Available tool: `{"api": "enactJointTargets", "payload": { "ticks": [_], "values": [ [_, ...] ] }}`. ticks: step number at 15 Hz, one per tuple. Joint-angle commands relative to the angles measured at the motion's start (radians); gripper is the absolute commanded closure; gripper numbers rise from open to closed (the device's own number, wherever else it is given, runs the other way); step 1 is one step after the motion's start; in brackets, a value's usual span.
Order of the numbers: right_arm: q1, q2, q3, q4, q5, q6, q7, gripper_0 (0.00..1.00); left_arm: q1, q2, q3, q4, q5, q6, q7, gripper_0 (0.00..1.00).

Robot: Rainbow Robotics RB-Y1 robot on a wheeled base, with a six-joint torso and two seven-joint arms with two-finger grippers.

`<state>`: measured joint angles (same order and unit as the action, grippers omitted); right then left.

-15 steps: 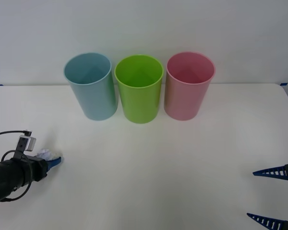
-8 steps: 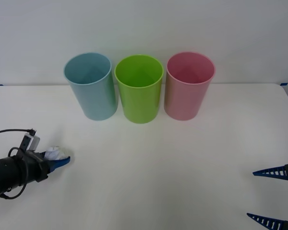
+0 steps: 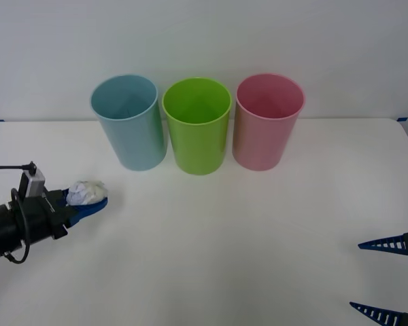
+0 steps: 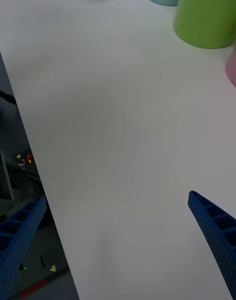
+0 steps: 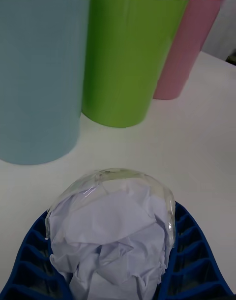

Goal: Put cans in the blue bin and PET bottles in the pink bin and trash in the green bin.

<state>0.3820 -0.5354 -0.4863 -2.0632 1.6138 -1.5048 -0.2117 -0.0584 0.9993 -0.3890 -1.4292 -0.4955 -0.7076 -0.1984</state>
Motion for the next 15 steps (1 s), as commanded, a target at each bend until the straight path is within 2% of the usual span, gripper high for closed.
{"api": "enactJointTargets", "payload": {
  "ticks": [1,7,12,15],
  "values": [
    [0.000,0.000,0.000,0.000,0.000,0.000,0.000,0.00,-0.001,-0.001,0.048,-0.045,0.058,-0.041,0.016,1.00],
    [0.000,0.000,0.000,0.000,0.000,0.000,0.000,0.00,-0.037,0.001,0.105,-0.152,0.193,-0.052,0.034,1.00],
    [0.000,0.000,0.000,0.000,0.000,0.000,0.000,0.00,-0.103,0.001,0.125,-0.324,0.218,0.166,0.037,1.00],
    [0.000,0.000,0.000,0.000,0.000,0.000,0.000,0.00,-0.207,0.015,0.038,-0.352,0.253,0.277,0.033,1.00]
  ]
}}
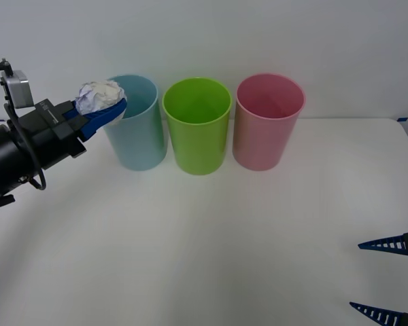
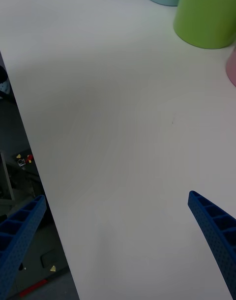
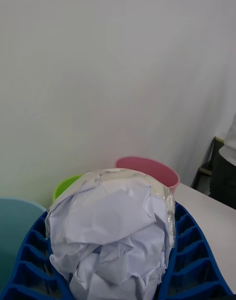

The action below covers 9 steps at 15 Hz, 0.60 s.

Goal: Put cans in the blue bin and PET bottles in the pink bin and trash in the green bin.

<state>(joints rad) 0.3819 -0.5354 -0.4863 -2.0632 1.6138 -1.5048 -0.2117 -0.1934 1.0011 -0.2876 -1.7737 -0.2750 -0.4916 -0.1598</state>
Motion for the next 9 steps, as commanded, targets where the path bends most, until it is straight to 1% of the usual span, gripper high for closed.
{"api": "enactJointTargets", "payload": {
  "ticks": [1,5,8,9],
  "values": [
    [0.000,0.000,0.000,0.000,0.000,0.000,0.000,0.00,-0.115,0.027,-0.105,-0.007,0.060,0.090,-0.010,1.00],
    [0.000,0.000,0.000,0.000,0.000,0.000,0.000,0.00,-0.258,0.050,-0.228,-0.007,0.172,0.194,-0.033,1.00],
    [0.000,0.000,0.000,0.000,0.000,0.000,0.000,0.00,-0.347,0.051,-0.294,-0.010,0.254,0.242,-0.058,1.00],
    [0.000,0.000,0.000,0.000,0.000,0.000,0.000,0.00,-0.365,0.053,-0.312,-0.021,0.267,0.274,-0.064,1.00]
  ]
}}
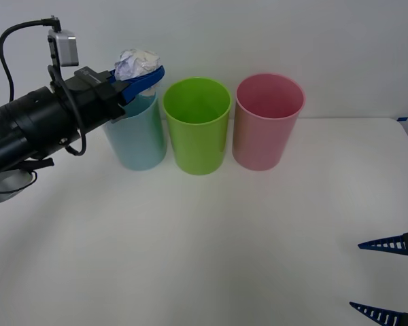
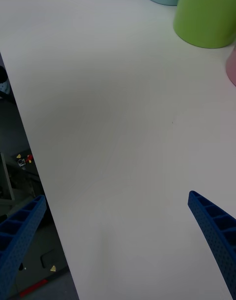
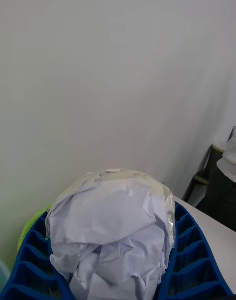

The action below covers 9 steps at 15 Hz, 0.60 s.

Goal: Put cans in the blue bin and PET bottles in the pink bin and trash in the green bin.

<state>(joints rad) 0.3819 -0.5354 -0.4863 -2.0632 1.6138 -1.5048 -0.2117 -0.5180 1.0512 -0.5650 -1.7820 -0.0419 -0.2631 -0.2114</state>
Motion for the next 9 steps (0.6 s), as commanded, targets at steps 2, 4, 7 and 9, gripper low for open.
{"api": "enactJointTargets", "payload": {
  "ticks": [2,4,7,9],
  "values": [
    [0.000,0.000,0.000,0.000,0.000,0.000,0.000,0.00,-0.109,0.020,-0.102,-0.040,0.074,0.150,-0.023,1.00],
    [0.000,0.000,0.000,0.000,0.000,0.000,0.000,0.00,-0.197,0.021,-0.185,-0.040,0.108,0.231,-0.025,1.00],
    [0.000,0.000,0.000,0.000,0.000,0.000,0.000,0.00,-0.298,0.018,-0.274,-0.007,0.139,0.286,-0.020,1.00],
    [0.000,0.000,0.000,0.000,0.000,0.000,0.000,0.00,-0.356,-0.008,-0.311,0.044,0.159,0.288,-0.019,1.00]
  ]
}}
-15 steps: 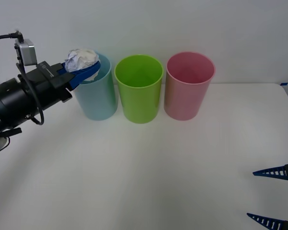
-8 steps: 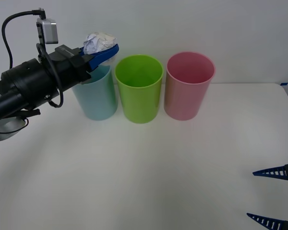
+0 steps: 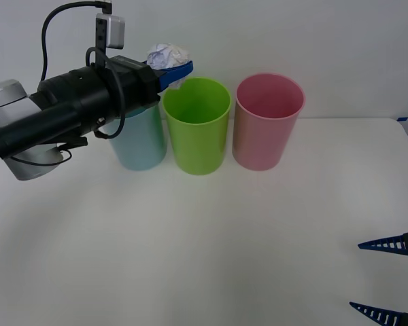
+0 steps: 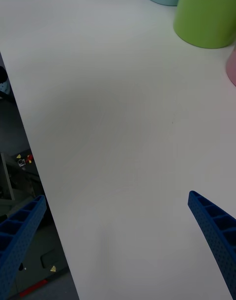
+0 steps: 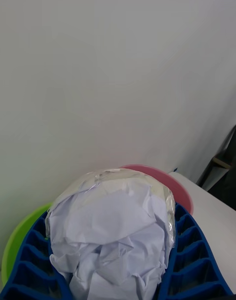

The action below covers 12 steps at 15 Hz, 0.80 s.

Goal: Put cans in the blue bin and PET bottles in the pink bin and trash in the green bin.

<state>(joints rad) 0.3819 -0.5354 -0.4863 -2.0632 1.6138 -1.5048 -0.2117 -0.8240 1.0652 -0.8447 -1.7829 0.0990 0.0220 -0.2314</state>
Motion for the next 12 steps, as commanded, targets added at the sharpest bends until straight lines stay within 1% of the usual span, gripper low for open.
{"api": "enactJointTargets", "payload": {
  "ticks": [1,3,5,7,8,9,12],
  "values": [
    [0.000,0.000,0.000,0.000,0.000,0.000,0.000,0.00,-0.092,-0.036,-0.063,0.080,0.027,0.022,0.001,1.00],
    [0.000,0.000,0.000,0.000,0.000,0.000,0.000,0.00,-0.158,-0.039,-0.123,0.112,0.068,0.068,0.001,1.00],
    [0.000,0.000,0.000,0.000,0.000,0.000,0.000,0.00,-0.256,-0.041,-0.229,0.143,0.153,0.125,0.004,1.00],
    [0.000,0.000,0.000,0.000,0.000,0.000,0.000,0.00,-0.310,-0.048,-0.284,0.172,0.220,0.142,0.000,1.00],
    [0.000,0.000,0.000,0.000,0.000,0.000,0.000,0.00,-0.345,-0.056,-0.323,0.200,0.237,0.151,-0.002,1.00],
    [0.000,0.000,0.000,0.000,0.000,0.000,0.000,0.00,-0.359,-0.062,-0.339,0.218,0.243,0.154,0.001,1.00],
    [0.000,0.000,0.000,0.000,0.000,0.000,0.000,0.00,-0.368,-0.079,-0.343,0.232,0.248,0.216,-0.008,1.00]
  ]
}}
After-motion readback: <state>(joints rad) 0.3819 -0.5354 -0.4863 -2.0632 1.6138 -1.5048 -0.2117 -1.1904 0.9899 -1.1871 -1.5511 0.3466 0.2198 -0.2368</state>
